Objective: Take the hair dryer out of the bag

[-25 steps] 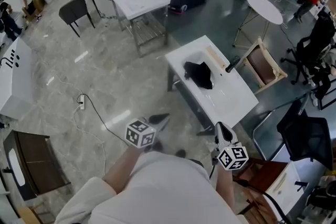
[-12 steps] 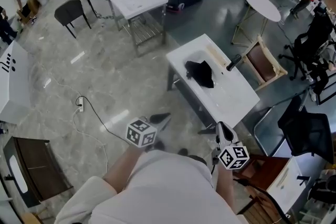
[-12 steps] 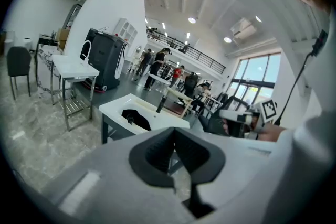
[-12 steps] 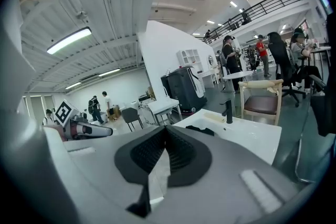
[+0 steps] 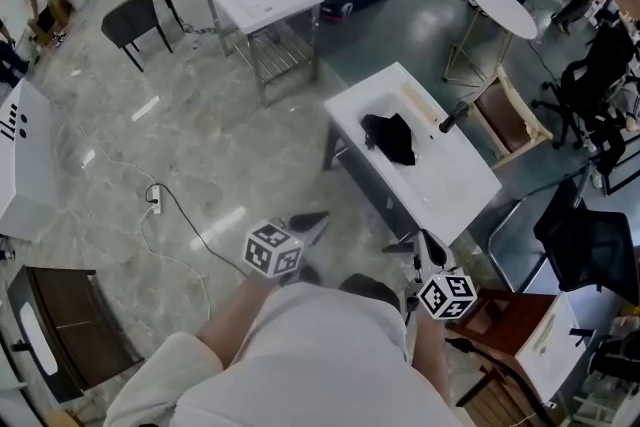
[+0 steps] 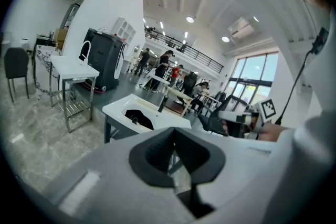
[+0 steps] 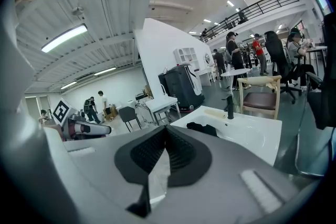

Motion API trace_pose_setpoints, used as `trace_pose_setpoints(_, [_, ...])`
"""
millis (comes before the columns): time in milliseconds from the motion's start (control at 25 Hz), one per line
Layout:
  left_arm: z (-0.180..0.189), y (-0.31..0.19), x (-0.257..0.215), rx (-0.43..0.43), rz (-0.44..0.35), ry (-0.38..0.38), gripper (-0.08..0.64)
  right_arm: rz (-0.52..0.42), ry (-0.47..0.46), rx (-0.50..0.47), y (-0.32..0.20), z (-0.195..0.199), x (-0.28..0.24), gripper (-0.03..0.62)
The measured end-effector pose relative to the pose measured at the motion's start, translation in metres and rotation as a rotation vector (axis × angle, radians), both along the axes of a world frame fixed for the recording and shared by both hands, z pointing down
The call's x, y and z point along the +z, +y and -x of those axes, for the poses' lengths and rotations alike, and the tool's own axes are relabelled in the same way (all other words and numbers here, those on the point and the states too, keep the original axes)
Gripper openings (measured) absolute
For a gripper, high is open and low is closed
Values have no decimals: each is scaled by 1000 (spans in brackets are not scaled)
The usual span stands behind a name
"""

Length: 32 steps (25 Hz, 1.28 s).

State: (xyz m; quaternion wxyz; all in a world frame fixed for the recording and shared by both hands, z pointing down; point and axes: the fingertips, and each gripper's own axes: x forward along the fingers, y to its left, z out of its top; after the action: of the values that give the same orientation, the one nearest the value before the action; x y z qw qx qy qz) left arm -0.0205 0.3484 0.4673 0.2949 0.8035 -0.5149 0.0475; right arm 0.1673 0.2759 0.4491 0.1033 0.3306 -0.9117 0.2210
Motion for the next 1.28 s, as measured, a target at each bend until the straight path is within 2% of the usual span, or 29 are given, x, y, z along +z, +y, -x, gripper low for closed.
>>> trace_pose_setpoints(280, [11, -3, -2, -1, -10, -1, -2, 14, 11, -22, -1, 14, 1, 5])
trace_pose_setpoints(600, [14, -27, 2, 2, -16, 10, -2, 15, -21, -46, -32, 27, 5, 5])
trace_pose_setpoints(880, [17, -63, -3, -6, -14, -3, -2, 31, -33, -81, -74, 46, 8, 5])
trace_pose_setpoints(1280, [34, -131, 1, -76, 3, 13, -2, 80, -23, -125, -147, 63, 27, 5])
